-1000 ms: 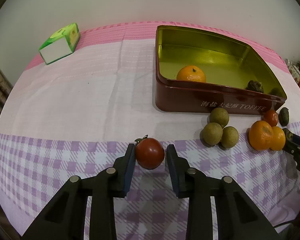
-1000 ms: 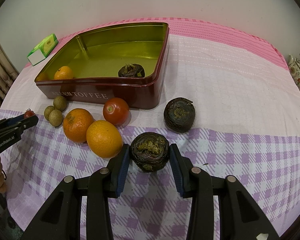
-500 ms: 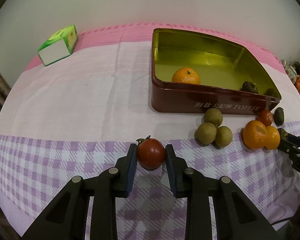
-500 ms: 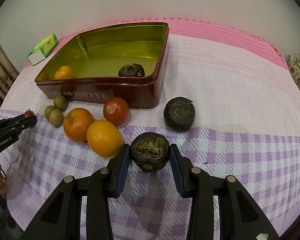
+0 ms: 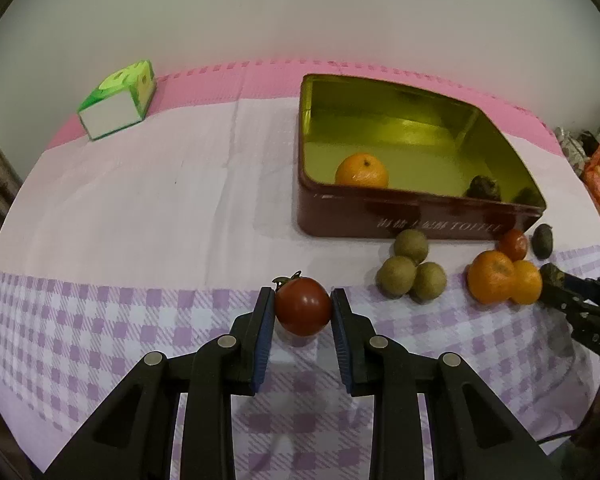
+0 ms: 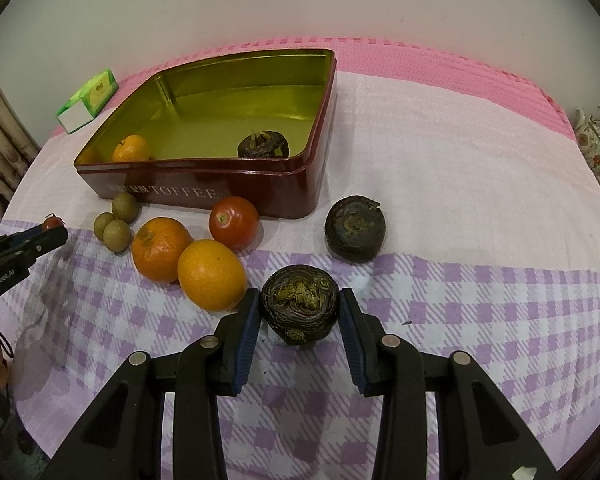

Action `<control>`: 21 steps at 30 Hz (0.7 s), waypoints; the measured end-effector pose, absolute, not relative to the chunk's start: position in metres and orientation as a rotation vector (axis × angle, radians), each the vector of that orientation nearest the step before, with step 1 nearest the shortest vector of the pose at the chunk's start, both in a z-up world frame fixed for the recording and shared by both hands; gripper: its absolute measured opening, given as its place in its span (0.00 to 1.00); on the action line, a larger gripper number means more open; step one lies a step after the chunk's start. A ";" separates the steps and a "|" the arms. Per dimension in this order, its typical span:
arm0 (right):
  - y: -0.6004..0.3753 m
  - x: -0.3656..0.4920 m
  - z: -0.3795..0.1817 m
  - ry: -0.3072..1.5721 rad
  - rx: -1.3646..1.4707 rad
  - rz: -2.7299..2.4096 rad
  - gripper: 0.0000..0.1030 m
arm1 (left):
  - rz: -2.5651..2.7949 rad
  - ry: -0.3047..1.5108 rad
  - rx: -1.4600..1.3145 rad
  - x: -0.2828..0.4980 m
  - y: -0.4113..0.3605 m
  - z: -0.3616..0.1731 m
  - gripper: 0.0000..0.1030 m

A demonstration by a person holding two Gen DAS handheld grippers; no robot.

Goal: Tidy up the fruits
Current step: 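Carry the tomato and dark fruit into the tin with both tools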

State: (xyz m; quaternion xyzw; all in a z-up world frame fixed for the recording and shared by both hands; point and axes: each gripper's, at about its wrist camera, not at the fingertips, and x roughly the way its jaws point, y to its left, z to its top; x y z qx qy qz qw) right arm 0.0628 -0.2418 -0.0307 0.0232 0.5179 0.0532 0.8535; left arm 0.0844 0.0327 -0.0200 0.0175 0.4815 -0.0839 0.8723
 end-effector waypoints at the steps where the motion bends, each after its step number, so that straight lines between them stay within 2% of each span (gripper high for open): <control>1: -0.242 0.063 -0.030 1.088 0.049 0.112 0.35 | -0.178 1.001 0.038 0.084 0.032 -0.019 0.28; 21: -0.250 0.067 -0.007 1.042 0.058 0.104 0.35 | -0.227 0.892 0.056 0.122 0.008 0.020 0.28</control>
